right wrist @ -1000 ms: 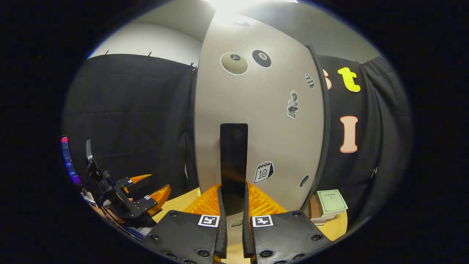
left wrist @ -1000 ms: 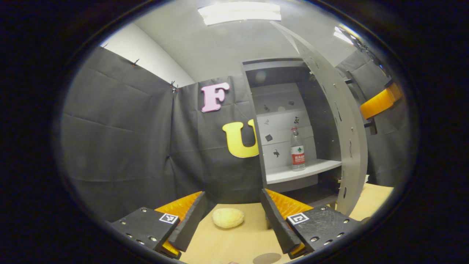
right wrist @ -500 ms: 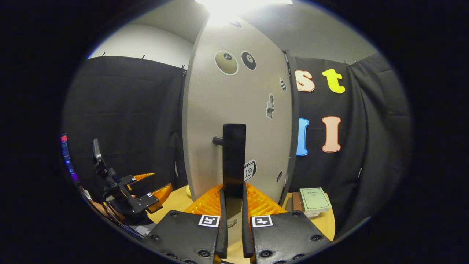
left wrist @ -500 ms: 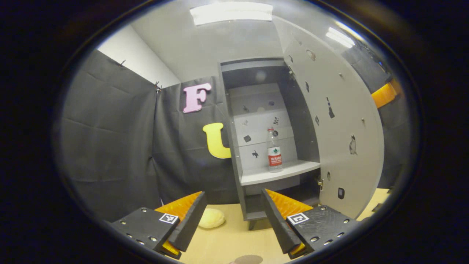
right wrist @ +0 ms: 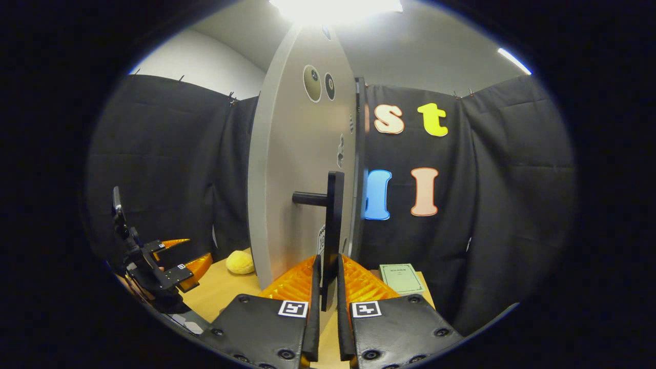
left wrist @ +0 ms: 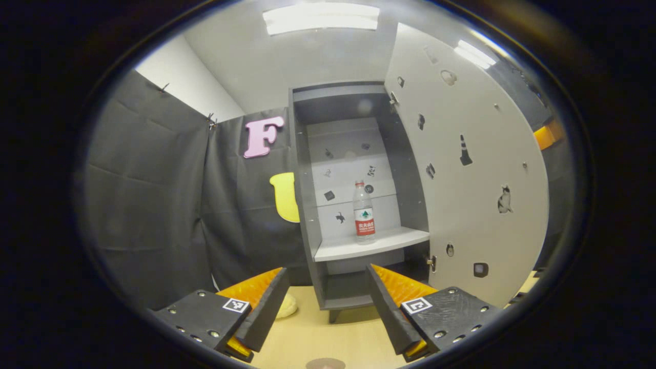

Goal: Open the cabinet door with the right hand, grasp the bottle in the cabinet with the left hand and place it on the coaster, then close the cabinet door with the right hand.

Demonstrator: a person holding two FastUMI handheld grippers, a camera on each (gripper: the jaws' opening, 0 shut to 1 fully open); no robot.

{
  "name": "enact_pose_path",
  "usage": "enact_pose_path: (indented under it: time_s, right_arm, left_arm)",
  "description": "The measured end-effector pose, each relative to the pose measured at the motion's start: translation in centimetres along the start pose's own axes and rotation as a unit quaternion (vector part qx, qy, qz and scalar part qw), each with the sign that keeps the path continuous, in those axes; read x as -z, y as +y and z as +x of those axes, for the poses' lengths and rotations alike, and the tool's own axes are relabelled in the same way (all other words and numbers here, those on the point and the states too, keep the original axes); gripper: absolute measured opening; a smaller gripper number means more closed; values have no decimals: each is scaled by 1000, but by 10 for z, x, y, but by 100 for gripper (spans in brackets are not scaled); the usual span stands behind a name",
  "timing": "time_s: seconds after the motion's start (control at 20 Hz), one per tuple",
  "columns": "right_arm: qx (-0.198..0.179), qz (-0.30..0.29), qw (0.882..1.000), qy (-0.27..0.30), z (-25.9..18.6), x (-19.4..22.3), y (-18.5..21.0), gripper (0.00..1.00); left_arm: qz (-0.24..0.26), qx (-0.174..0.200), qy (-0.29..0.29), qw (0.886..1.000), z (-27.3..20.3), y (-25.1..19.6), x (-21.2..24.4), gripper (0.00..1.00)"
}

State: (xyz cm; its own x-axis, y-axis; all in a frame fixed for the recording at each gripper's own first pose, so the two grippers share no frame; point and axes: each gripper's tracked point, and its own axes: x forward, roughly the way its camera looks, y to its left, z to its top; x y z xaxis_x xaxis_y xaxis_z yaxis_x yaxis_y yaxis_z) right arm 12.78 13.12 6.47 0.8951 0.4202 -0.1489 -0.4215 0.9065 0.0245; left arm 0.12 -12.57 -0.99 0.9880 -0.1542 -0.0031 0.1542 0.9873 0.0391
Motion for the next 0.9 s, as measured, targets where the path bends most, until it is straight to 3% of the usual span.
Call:
enact_pose_path:
  time_s: [0.05,0.1,0.3,0.4,0.55,0.6,0.7,0.75,0.8,0.9]
  right_arm:
    - [8,4,1000,0,-1,1,-5,17]
    - [2,15,1000,-1,0,1,-5,7]
    - [-36,34,999,-1,3,3,5,17]
    - [-30,20,999,-3,0,0,-1,17]
    - [-56,38,998,0,-13,3,7,17]
    - [-62,42,997,1,-18,5,7,17]
    - [-66,45,997,3,-29,9,2,17]
    - [-59,41,997,3,-34,11,-3,17]
    - [-48,33,998,2,-41,13,-13,26]
    - [-22,21,1000,0,-46,18,-32,28]
  left_arm:
    - [-1,2,-1,1000,1,-5,-1,89]
    - [0,3,-3,1000,1,-8,-4,89]
    - [12,3,-11,1000,1,-19,-9,92]
    - [9,2,-10,1000,1,-22,-9,92]
    - [5,-1,-6,1000,3,-26,-12,94]
    - [5,-4,-6,1000,5,-26,-15,89]
    - [1,-7,-10,1000,11,-28,-23,89]
    - [-2,-8,-15,1000,14,-29,-29,92]
    - [-4,-10,-21,1000,17,-31,-36,89]
    - [-7,-10,-34,999,27,-33,-50,89]
